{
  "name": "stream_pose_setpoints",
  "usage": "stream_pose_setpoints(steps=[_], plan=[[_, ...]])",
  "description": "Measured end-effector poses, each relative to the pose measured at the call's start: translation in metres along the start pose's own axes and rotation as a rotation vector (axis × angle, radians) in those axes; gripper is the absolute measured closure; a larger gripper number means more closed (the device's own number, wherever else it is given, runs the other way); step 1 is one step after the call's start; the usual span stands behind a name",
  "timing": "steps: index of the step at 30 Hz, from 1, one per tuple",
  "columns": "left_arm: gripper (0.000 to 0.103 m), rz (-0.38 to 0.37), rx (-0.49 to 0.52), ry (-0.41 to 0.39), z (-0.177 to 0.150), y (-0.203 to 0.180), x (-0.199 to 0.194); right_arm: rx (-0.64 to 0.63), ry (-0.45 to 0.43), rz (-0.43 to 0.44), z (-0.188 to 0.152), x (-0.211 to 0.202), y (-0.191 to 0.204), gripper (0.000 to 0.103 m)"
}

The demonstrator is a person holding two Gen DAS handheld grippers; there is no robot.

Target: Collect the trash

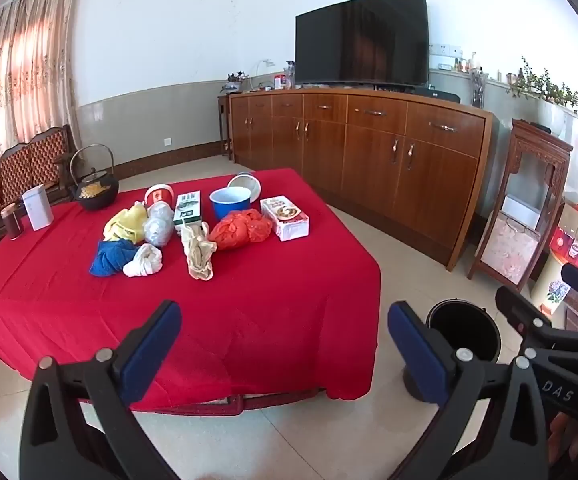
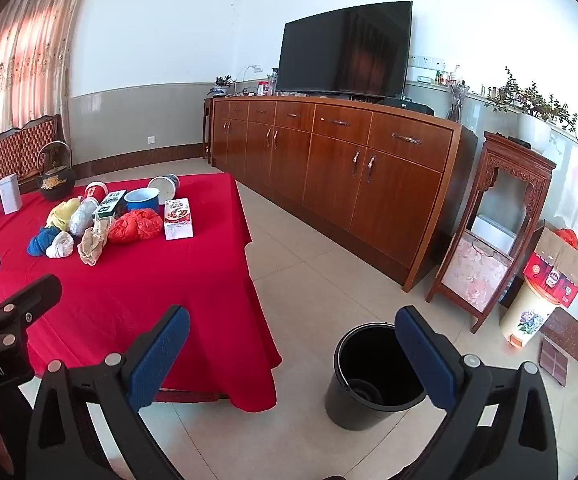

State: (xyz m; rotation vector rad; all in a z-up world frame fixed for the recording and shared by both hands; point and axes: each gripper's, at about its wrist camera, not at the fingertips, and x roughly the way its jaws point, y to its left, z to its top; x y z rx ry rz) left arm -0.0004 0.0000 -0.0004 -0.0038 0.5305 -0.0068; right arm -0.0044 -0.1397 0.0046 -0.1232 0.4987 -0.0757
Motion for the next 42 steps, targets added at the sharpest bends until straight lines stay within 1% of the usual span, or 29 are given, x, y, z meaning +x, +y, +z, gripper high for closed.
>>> stream_pose_setpoints(steps=[4,6,21,42], plan=[[0.000,-0.009,-0.026,0.018,-0.004,0.012,0.007,0.002,-0.002,0.001,0.000,0.000,0.000,0.000],[0.000,0.003,-0.010,0.029,0.000,0.005,0.009,0.001,-0.002,0.002,0.000,0.000,0.001,0.000],[0.000,0.014,-0.007,0.009,0.000,0.001,0.003,0.002,-0.001,0.001,-0.001,0.000,0.001,0.000],[0.000,0.012,-0.011,0.014,-0.001,0.002,0.004,0.006,0.001,0.003,0.001,0.001,0.001,0.000]])
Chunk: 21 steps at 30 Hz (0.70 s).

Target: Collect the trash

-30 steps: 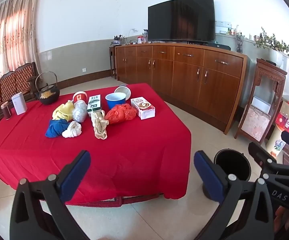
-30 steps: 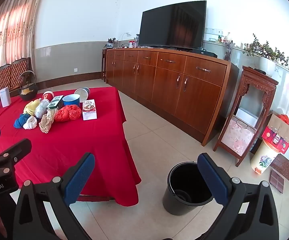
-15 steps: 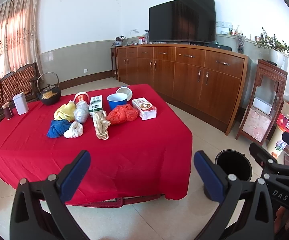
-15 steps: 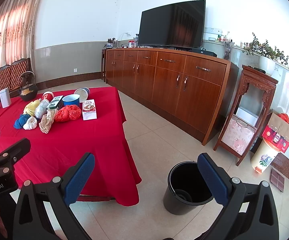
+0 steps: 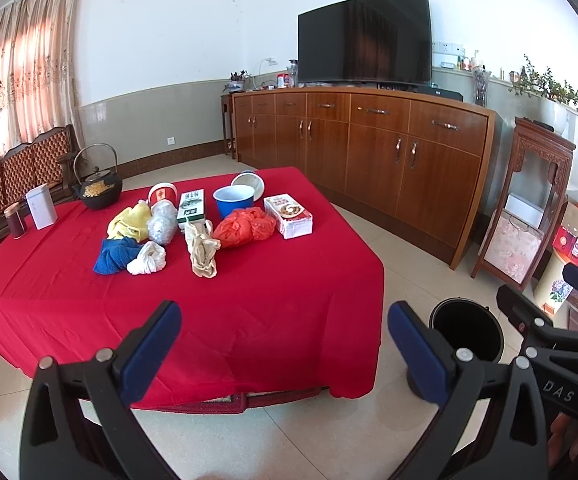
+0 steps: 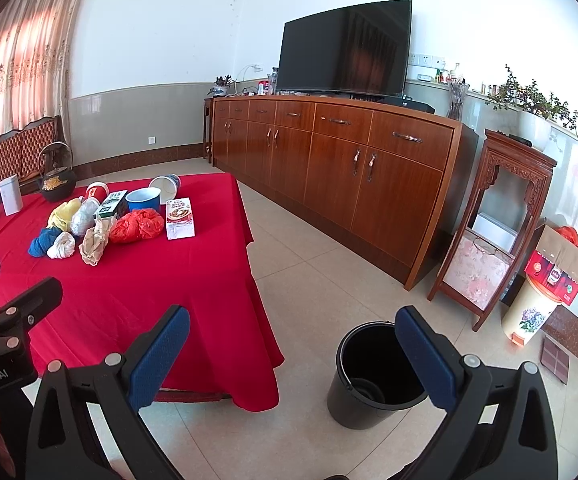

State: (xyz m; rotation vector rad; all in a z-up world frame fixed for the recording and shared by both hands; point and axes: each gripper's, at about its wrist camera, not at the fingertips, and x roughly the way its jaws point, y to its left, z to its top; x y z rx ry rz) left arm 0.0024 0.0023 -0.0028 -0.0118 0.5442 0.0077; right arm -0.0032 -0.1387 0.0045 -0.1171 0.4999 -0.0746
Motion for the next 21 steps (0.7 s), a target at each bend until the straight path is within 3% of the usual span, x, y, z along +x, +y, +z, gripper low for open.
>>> stream_pose_setpoints(steps=[21], plan=[[0.000,-0.002,-0.005,0.004,-0.0012,0.0006,-0.0010,0.005,0.001,0.003,-0.0029,-0.0004,0.0033,0.000]])
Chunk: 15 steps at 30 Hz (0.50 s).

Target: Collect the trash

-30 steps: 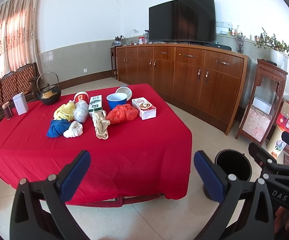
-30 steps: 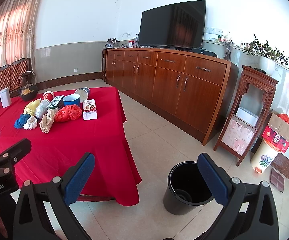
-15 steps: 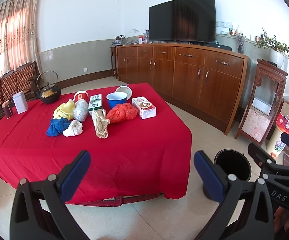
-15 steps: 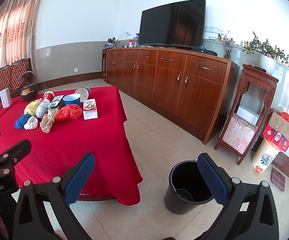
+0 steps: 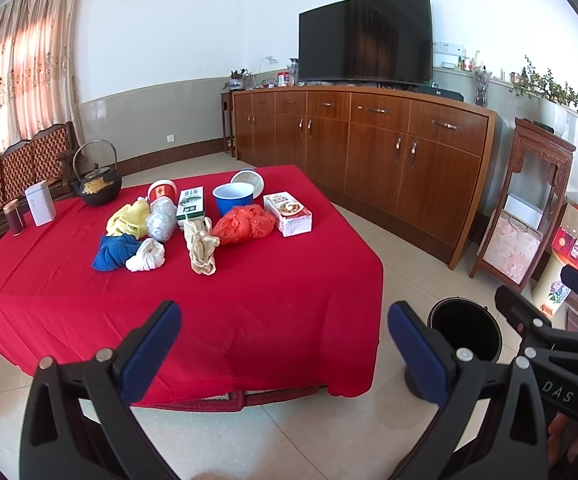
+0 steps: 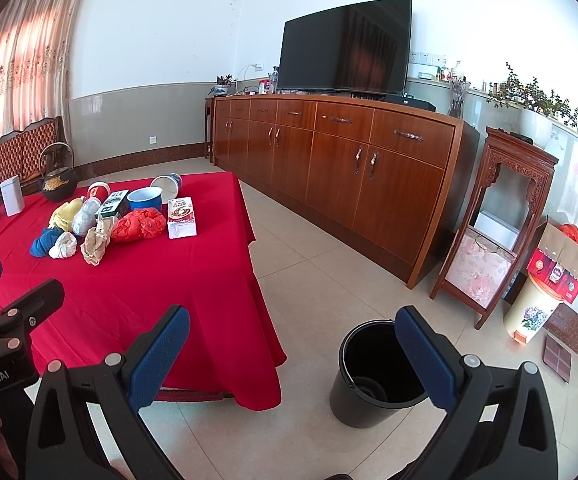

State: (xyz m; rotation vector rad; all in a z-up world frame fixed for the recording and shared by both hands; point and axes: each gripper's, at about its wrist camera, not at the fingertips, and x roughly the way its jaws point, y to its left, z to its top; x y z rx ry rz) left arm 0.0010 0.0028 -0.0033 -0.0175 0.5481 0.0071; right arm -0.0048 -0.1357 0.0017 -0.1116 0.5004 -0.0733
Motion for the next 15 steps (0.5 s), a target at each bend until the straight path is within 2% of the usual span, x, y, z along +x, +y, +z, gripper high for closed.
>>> stream_pose_setpoints(steps=[15], plan=[[0.000,0.000,0.000,0.001,-0.0001,-0.0002,-0.0001,-0.002,0.001,0.001,-0.0015,0.0002,0.0025,0.000]])
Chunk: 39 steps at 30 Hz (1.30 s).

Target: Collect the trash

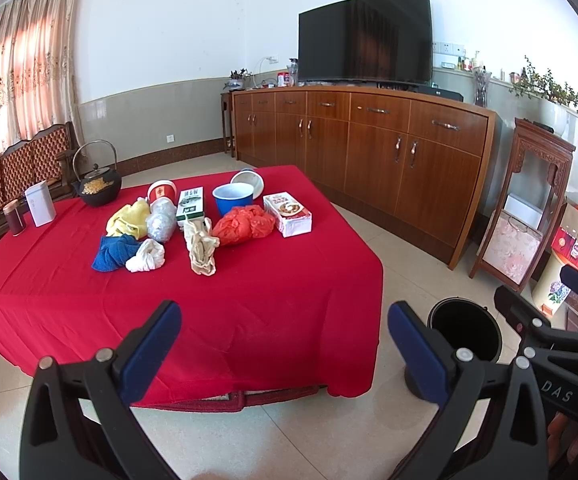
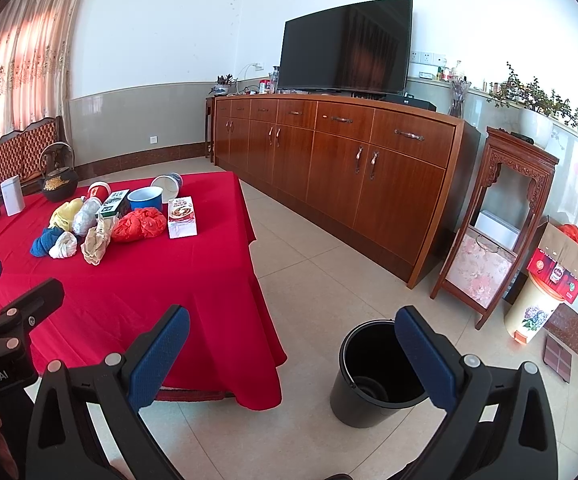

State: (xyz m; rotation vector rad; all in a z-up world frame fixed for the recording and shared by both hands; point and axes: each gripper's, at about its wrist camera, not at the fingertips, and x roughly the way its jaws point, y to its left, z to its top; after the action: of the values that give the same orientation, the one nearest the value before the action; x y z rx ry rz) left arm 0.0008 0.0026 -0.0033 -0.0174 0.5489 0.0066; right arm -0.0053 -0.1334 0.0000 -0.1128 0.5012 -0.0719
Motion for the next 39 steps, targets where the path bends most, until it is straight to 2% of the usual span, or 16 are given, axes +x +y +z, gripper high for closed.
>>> stream_pose_setpoints(steps=[15,19,26,32,35,39], plan=[[0.000,-0.005,-0.009,0.004,-0.001,0.000,0.001,-0.001,0.002,0.003,-0.001,0.001,0.002,0.000],[0.000,0.014,-0.014,0.012,-0.001,0.005,0.005,-0.011,0.010,0.021,-0.001,0.005,0.005,0.000],[0.000,0.058,-0.044,0.026,0.007,0.030,0.021,-0.030,0.064,0.104,0.004,0.033,0.005,0.000],[0.000,0.111,-0.114,0.029,0.012,0.068,0.043,-0.031,0.076,0.157,0.014,0.059,0.008,0.000],[0.000,0.107,-0.139,0.041,0.012,0.086,0.057,-0.044,0.086,0.181,0.023,0.073,0.015,0.000],[0.000,0.142,-0.127,0.086,0.013,0.098,0.081,-0.052,0.102,0.221,0.035,0.096,0.028,0.000]])
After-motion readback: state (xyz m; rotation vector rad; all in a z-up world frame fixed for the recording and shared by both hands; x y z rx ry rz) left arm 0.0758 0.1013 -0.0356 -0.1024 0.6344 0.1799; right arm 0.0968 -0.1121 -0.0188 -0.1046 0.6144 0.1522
